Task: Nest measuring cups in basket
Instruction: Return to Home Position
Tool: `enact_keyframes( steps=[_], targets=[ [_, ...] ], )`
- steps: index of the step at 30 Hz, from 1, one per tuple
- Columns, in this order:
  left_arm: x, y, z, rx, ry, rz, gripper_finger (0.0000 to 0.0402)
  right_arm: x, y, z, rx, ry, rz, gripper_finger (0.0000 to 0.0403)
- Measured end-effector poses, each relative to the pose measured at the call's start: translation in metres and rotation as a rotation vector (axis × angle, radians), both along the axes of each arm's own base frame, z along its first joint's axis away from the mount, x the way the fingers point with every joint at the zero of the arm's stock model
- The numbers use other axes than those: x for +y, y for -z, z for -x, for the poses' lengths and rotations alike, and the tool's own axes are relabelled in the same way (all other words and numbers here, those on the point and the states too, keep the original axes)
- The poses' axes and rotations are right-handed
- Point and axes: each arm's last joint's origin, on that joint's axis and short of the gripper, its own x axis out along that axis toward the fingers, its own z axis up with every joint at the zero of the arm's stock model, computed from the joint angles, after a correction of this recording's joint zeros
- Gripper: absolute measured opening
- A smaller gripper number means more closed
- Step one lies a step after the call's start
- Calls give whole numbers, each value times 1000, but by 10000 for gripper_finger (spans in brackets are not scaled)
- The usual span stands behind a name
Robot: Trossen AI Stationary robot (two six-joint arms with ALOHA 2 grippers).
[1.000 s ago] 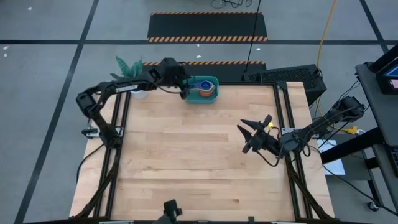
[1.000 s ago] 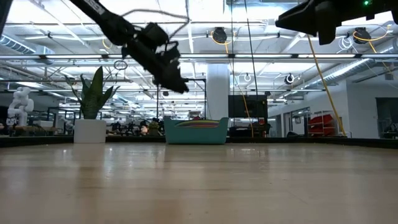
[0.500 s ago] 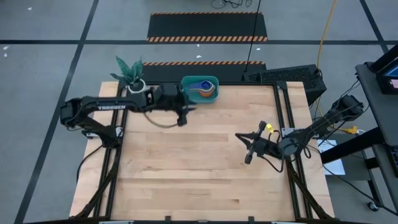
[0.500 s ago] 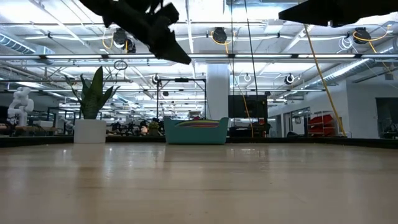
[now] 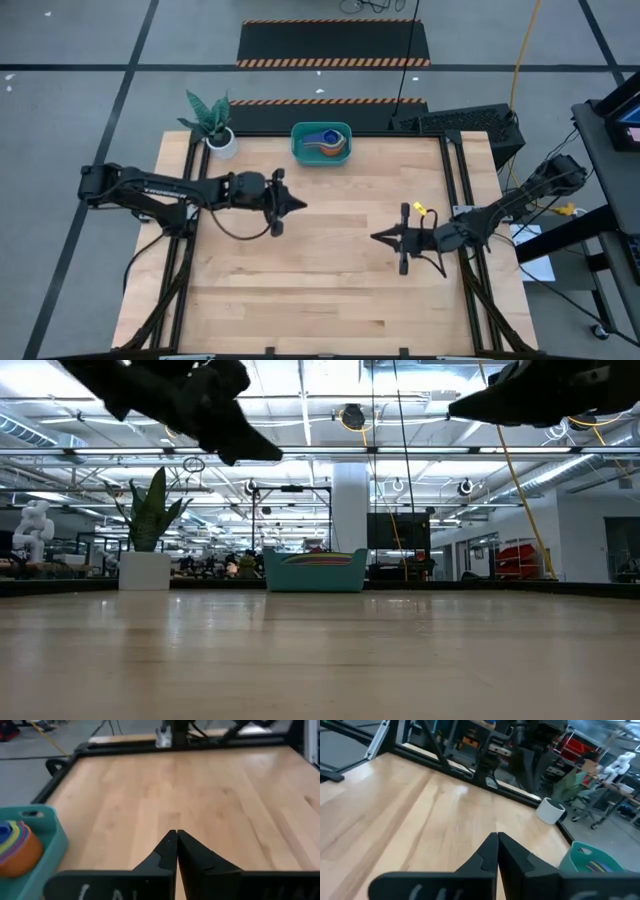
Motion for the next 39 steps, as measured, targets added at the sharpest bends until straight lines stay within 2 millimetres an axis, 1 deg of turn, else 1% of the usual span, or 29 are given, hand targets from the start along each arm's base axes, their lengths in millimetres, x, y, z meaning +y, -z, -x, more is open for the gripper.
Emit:
enact_keyframes(
  steps=[5, 10, 15, 18, 20, 23, 29, 32, 35, 39],
  targets=[
    [-10, 8, 13, 0, 16, -10, 7, -10, 5, -5, 58, -60, -5, 0],
    [-14, 20, 22, -56, 26, -1, 6, -21, 9, -8, 113, -104, -40, 0],
    [-15, 41, 33, -85, 20, 17, 6, -29, 12, -3, 159, -94, -108, 0],
    [-15, 54, 41, -72, 11, 29, 6, -31, 17, 4, 131, -145, -172, 0],
    [-16, 59, 46, -79, 10, 34, 6, -32, 21, 9, 81, -176, -206, 0],
    [-18, 62, 50, -106, 18, 35, 6, -34, 26, 18, 12, -187, -228, 0],
    [-22, 63, 62, -124, 26, 31, 6, -38, 35, 32, -9, -185, -263, 0],
    [-22, 61, 67, -146, 28, 30, 6, -39, 40, 41, -21, -232, -260, 0],
    [-23, 58, 70, -170, 29, 31, 6, -42, 40, 49, -75, -245, -247, 0],
    [-22, 55, 73, -189, 29, 29, 6, -49, 33, 53, -145, -244, -233, 0]
  ],
)
